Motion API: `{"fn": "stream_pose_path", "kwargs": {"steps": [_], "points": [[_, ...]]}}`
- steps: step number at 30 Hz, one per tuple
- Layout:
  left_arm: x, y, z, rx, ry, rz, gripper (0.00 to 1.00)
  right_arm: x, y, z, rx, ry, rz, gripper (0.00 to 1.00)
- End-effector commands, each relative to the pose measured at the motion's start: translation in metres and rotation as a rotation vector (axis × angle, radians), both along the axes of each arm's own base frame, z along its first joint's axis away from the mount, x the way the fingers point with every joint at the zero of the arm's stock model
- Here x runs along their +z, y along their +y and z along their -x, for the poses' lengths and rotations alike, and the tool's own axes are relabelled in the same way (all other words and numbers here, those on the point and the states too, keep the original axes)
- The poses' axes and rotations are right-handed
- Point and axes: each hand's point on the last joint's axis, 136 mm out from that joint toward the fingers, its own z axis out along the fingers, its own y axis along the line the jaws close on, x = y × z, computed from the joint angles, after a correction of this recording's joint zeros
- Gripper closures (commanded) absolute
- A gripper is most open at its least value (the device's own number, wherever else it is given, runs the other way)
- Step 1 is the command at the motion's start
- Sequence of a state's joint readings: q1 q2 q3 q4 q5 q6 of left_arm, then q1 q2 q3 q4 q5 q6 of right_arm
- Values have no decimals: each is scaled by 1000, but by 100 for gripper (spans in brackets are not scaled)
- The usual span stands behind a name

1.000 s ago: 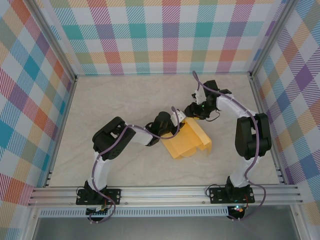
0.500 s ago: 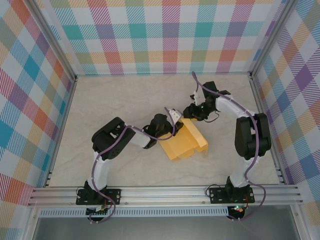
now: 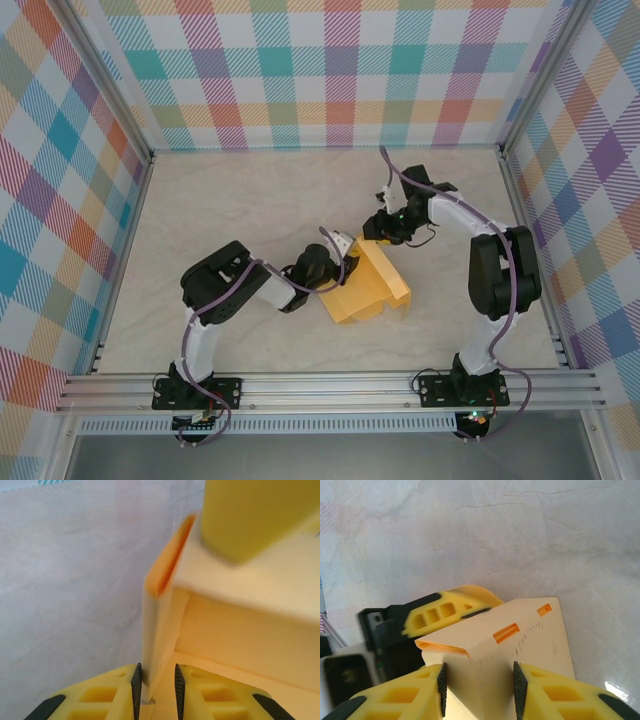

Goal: Fold the paper box

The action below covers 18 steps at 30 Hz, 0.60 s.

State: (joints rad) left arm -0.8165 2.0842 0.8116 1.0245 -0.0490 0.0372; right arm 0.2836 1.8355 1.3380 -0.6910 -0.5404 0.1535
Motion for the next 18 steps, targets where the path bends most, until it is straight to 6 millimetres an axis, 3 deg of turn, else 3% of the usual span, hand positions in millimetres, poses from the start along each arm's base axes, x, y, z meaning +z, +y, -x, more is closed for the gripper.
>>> {"fn": "stream_pose_path", "kwargs": {"steps": [1, 13, 18], "points": [[-2, 5, -2, 55, -54, 63, 72, -26, -4, 22, 29, 81, 57, 61], [8, 11, 10, 23, -106, 116, 59, -28, 12, 34, 118, 76, 28, 63], [19, 12, 8, 25, -100, 123, 58, -24, 19, 42, 172, 58, -6, 64]]}}
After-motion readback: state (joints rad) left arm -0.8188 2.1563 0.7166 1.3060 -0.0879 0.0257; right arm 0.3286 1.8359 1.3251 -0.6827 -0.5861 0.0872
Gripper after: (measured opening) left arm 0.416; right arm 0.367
